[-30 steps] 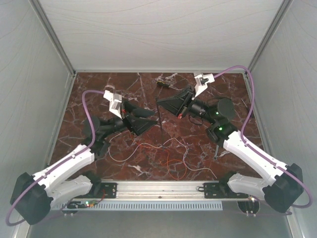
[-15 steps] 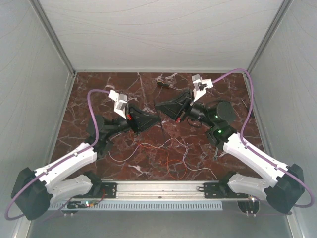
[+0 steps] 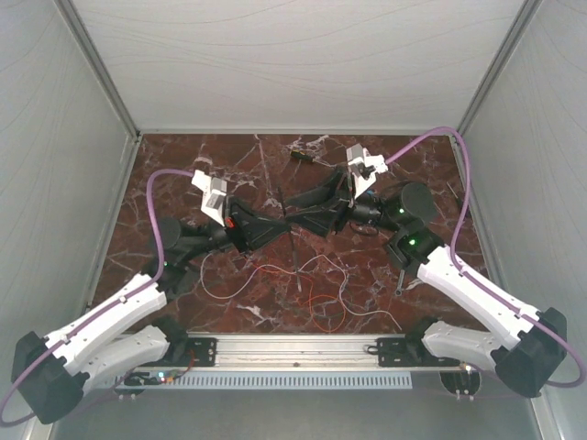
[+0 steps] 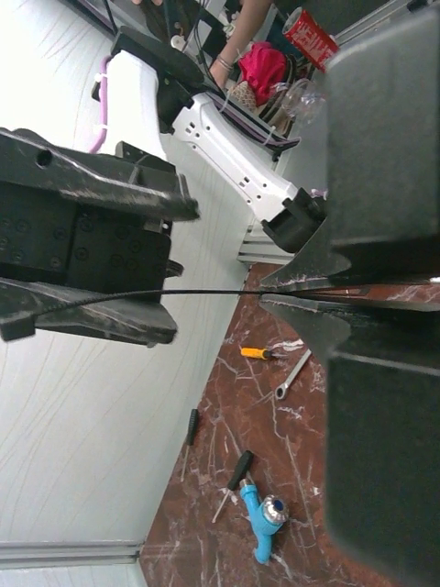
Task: Zip-tie the wires
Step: Pick up the ribbon at the center of the board.
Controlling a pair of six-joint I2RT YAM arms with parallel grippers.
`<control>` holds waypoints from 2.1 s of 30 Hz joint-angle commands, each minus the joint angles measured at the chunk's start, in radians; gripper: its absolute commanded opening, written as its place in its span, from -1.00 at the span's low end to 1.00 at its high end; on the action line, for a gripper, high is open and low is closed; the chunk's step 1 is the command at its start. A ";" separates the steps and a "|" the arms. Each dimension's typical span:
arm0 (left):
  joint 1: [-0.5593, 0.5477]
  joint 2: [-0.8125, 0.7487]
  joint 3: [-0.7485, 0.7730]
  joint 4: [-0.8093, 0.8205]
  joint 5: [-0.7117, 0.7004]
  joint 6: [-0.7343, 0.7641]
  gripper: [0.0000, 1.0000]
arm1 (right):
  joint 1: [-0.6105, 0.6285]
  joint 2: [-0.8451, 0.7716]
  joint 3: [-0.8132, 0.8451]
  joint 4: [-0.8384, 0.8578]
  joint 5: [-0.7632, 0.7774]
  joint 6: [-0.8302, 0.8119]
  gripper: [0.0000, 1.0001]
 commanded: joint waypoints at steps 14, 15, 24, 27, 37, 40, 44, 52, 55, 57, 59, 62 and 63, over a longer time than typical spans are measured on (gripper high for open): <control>-0.009 -0.003 0.047 0.008 0.055 0.037 -1.00 | 0.011 0.070 0.115 0.016 -0.069 0.081 -0.29; -0.009 -0.004 0.047 0.006 0.057 0.038 -1.00 | 0.012 0.071 0.115 0.018 -0.069 0.082 -0.31; -0.010 -0.003 0.044 -0.001 0.054 0.052 -1.00 | 0.013 0.080 0.122 0.027 -0.064 0.090 -0.72; -0.010 -0.004 0.043 -0.002 0.054 0.054 -1.00 | 0.012 0.079 0.123 0.025 -0.061 0.088 -0.92; -0.010 -0.018 0.042 -0.040 0.036 0.076 -0.19 | 0.012 0.057 0.108 -0.005 0.012 0.043 -1.00; -0.010 -0.056 0.032 -0.114 -0.001 0.118 0.78 | 0.011 0.049 0.087 -0.046 0.119 -0.001 -1.00; -0.010 -0.158 0.004 -0.292 -0.131 0.221 1.00 | 0.008 0.071 0.044 -0.052 0.238 -0.056 -1.00; -0.009 -0.390 -0.020 -0.685 -0.408 0.519 1.00 | -0.083 0.276 -0.040 0.176 0.349 -0.001 -1.00; -0.009 -0.464 -0.060 -0.752 -0.519 0.608 1.00 | -0.132 0.417 -0.011 0.307 0.302 0.053 -1.00; -0.009 -0.511 -0.102 -0.754 -0.551 0.651 1.00 | -0.156 0.523 0.037 0.382 0.250 0.095 -1.00; -0.009 -0.548 -0.150 -0.731 -0.561 0.679 1.00 | -0.167 0.629 0.098 0.430 0.202 0.122 -1.00; -0.008 -0.572 -0.199 -0.703 -0.560 0.685 1.00 | -0.169 0.769 0.181 0.479 0.172 0.136 -1.00; -0.008 -0.569 -0.207 -0.703 -0.557 0.690 1.00 | -0.168 0.810 0.210 0.499 0.168 0.136 -1.00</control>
